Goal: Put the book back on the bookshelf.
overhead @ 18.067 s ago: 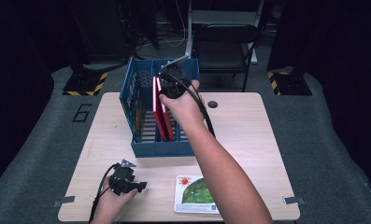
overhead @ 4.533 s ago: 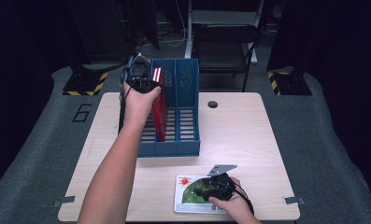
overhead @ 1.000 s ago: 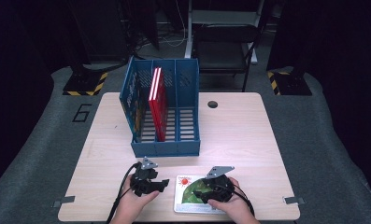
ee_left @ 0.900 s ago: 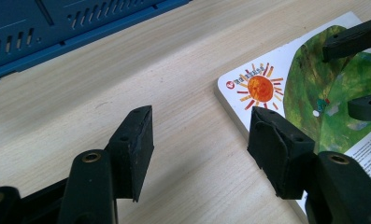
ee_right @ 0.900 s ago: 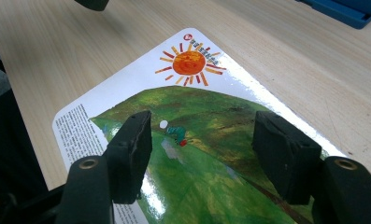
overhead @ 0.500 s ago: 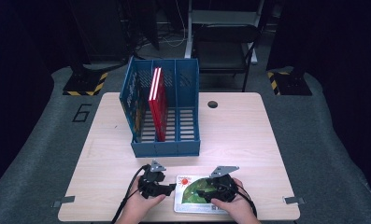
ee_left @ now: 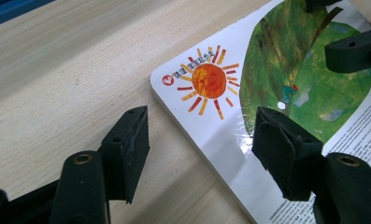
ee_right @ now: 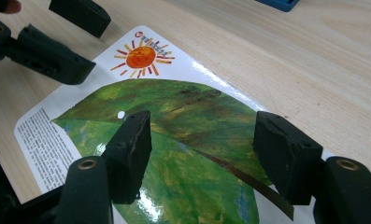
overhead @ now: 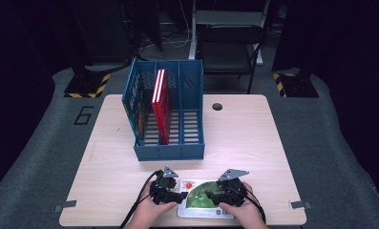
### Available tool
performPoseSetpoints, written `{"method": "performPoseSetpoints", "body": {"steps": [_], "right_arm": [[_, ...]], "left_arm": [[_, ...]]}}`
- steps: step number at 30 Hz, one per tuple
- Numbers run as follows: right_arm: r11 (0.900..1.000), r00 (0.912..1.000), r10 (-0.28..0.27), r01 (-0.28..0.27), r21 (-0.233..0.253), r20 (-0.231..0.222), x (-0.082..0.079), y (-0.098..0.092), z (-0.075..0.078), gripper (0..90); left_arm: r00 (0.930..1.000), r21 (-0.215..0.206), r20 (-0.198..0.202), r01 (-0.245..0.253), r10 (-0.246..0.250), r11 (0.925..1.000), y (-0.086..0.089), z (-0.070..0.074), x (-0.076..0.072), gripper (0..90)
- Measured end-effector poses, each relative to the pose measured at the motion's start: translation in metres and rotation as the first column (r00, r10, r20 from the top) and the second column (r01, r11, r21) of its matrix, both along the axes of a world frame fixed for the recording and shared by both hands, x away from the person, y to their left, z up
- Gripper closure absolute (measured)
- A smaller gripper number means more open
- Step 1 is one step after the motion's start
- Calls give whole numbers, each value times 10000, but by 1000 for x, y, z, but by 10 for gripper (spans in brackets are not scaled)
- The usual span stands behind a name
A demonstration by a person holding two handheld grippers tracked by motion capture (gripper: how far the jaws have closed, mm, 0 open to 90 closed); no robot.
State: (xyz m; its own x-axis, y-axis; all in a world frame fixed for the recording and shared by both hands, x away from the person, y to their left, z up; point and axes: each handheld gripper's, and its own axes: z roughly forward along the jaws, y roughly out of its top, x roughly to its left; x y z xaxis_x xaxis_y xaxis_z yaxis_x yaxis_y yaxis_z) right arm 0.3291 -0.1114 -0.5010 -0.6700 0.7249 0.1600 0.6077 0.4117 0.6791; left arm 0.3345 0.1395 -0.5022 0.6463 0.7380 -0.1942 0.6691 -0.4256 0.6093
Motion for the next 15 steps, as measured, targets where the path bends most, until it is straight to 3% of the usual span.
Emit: {"method": "performPoseSetpoints", "body": {"steps": [10,15], "right_arm": [[9996,9996,-263,264,69,-126,7,-1,14,346],[9994,9997,-237,239,-261,80,2,-2,19,332]], "left_arm": [[9996,87,-3,273,-273,9996,-3,-6,0,340],[9993,105,101,348,-349,9993,-4,-7,-1,315]]}}
